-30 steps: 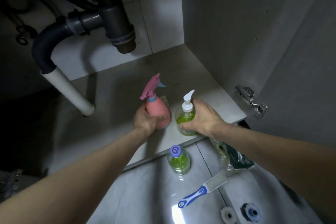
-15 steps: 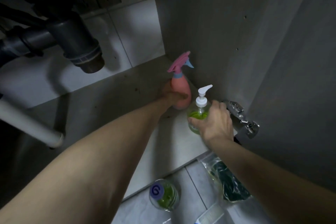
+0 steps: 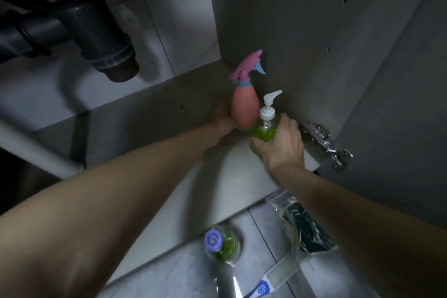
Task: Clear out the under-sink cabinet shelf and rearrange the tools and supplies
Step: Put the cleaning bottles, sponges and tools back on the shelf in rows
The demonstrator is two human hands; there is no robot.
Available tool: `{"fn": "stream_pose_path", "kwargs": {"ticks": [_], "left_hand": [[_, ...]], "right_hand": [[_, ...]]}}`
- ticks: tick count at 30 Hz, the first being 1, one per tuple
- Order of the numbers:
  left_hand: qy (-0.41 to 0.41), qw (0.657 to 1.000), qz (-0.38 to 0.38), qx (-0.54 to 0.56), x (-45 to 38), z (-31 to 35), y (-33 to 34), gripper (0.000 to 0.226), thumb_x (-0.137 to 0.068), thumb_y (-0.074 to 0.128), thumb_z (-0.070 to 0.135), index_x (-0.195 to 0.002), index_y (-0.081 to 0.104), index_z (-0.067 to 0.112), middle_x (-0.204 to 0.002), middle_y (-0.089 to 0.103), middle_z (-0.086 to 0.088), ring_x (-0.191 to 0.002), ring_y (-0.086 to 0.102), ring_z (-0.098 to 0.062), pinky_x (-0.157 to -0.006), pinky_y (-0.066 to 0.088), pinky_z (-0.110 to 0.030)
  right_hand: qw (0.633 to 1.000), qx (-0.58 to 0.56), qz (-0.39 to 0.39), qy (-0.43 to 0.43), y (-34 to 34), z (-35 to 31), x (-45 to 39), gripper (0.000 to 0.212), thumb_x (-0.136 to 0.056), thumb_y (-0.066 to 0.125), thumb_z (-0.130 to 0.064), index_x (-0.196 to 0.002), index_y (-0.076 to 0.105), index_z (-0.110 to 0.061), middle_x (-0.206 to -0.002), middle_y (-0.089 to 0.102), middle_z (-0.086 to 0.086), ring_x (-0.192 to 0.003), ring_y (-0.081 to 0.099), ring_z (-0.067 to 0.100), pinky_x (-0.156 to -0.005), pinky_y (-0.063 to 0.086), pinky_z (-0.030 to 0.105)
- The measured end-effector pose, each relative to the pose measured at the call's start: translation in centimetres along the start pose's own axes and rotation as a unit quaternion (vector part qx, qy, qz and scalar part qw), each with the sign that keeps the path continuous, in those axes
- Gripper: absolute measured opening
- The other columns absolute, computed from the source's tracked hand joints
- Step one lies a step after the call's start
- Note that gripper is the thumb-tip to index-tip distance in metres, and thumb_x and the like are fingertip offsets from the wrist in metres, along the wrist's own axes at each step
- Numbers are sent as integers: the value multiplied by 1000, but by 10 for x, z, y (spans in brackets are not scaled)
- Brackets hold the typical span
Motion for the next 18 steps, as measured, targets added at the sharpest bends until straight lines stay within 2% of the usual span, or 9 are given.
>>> {"fn": "stream_pose_path", "kwargs": {"ticks": [1, 3, 6, 8, 9, 11, 13, 16, 18], "left_hand": [[5, 1000, 18, 18, 14, 0, -2, 28, -80, 63, -19, -94, 65, 5, -87, 65, -11, -78, 66, -11, -63, 49, -14], [6, 998, 47, 48, 37, -2, -10, 33, -87, 51, -19, -75, 57, 11, -73, 55, -4, -66, 52, -12, -56, 40, -19], [11, 999, 45, -27, 77, -14, -27, 20, -94, 55, 3, -106, 69, 11, -100, 69, -10, -92, 63, -24, -78, 51, -29], [47, 991, 39, -119, 113, -24, -39, 13, -91, 61, 25, -100, 70, 24, -101, 72, -4, -98, 67, -23, -85, 53, -33], [59, 980, 26, -187, 134, -28, -42, 19, -86, 60, 43, -94, 68, 28, -97, 72, 0, -95, 67, -22, -82, 54, -33], [50, 947, -31, -316, 175, -33, -41, 52, -73, 45, 77, -91, 60, 31, -96, 67, 5, -90, 65, -24, -74, 51, -34], [49, 901, -73, -424, 205, -42, -32, 66, -65, 32, 90, -92, 51, 33, -99, 62, 3, -92, 62, -27, -68, 41, -34], [87, 843, -78, -525, 229, -55, -20, 51, -79, 42, 77, -94, 48, 28, -104, 64, -3, -96, 62, -32, -65, 32, -33], [96, 846, -61, -521, 230, -59, -22, 37, -88, 49, 57, -99, 56, 23, -106, 66, -10, -99, 62, -35, -67, 34, -31]], "right_hand": [[1000, -1, -1, -3, 0, 1, 0, 88, -77, 83, -36, -146, 37, -8, -136, 47, 16, -129, 45, 35, -103, 40, 42], [1000, -3, -13, -7, -2, 2, 0, 91, -78, 83, -37, -148, 34, -6, -138, 46, 17, -131, 44, 37, -104, 40, 42], [999, 12, -34, -9, -7, 6, 4, 88, -80, 82, -38, -146, 34, -3, -139, 46, 18, -130, 45, 37, -104, 40, 43], [999, 28, -45, -14, -10, 7, 10, 78, -82, 81, -38, -137, 40, -2, -135, 47, 20, -127, 48, 39, -100, 41, 43], [998, 33, -48, -15, -12, 7, 13, 73, -83, 79, -38, -134, 41, -2, -134, 47, 20, -126, 49, 40, -99, 42, 43], [998, 37, -54, -20, -17, 7, 19, 66, -86, 76, -34, -132, 42, -1, -134, 47, 22, -125, 49, 41, -98, 42, 43], [997, 42, -63, -29, -23, 8, 24, 61, -88, 72, -28, -133, 41, 0, -136, 46, 22, -127, 47, 42, -101, 41, 44], [995, 50, -76, -42, -31, 13, 34, 59, -89, 68, -22, -137, 40, -2, -137, 45, 21, -127, 47, 41, -104, 40, 45], [994, 47, -79, -65, -35, 18, 45, 59, -88, 67, -20, -139, 41, -7, -136, 47, 16, -124, 52, 37, -103, 42, 44]]}}
Point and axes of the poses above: each hand's wrist, its own x-axis away from the middle knuckle, its own y-axis out of the palm, z = x × y, the point moved 1 cm from there along -x, towards the middle knuckle
